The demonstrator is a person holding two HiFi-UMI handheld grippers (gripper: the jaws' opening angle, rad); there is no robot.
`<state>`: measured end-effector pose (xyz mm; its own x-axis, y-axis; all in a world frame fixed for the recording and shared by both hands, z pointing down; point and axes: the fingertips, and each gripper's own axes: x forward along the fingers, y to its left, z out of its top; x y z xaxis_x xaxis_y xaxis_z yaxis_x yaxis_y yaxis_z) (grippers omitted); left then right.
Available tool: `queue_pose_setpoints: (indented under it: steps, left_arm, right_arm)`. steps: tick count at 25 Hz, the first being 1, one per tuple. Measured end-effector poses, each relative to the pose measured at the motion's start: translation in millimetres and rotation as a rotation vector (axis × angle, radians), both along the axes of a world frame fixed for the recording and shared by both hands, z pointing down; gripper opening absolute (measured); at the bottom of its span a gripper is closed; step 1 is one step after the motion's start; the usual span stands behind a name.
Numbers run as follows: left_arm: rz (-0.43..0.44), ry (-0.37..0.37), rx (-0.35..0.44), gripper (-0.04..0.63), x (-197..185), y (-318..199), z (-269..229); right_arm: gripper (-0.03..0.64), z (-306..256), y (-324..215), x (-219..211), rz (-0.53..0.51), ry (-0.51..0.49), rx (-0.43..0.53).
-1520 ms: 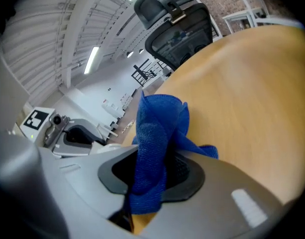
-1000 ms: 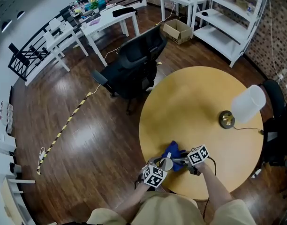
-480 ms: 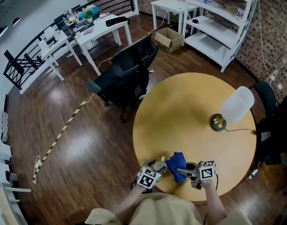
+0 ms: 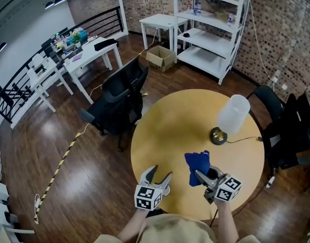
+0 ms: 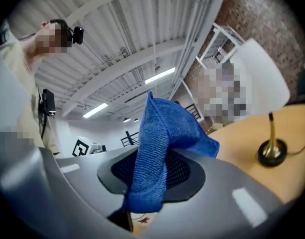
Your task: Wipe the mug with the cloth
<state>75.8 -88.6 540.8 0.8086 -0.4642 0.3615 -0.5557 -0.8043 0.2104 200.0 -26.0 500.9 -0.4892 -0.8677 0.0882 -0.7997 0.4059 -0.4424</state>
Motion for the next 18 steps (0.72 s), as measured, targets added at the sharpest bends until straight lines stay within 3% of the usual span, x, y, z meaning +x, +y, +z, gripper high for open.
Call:
queue_pose_setpoints:
  steps: [5,10,14,18]
  left_arm:
    - [0.004,0.111,0.166,0.304,46.8,-23.1,-89.1]
    - [-0.006,0.200,0.320,0.302,78.6,-29.5,-164.5]
    - [-0.004,0.245,0.349,0.288,87.1,-21.7,-197.3]
    - [-0.017,0.225,0.403,0.287,91.2,-13.9,-202.5]
  right_arm:
    - [0.126,-75.7,-7.5,31.5,0.232,0.263,0.128]
    - [0.126,-144.6,5.2,66.0,0.498,0.427,0.231]
    - [0.126,-171.8,32.3,96.4,0.683,0.477,0.235]
    - [0.126,-175.1,54.7,112.9,0.739,0.502,0.229]
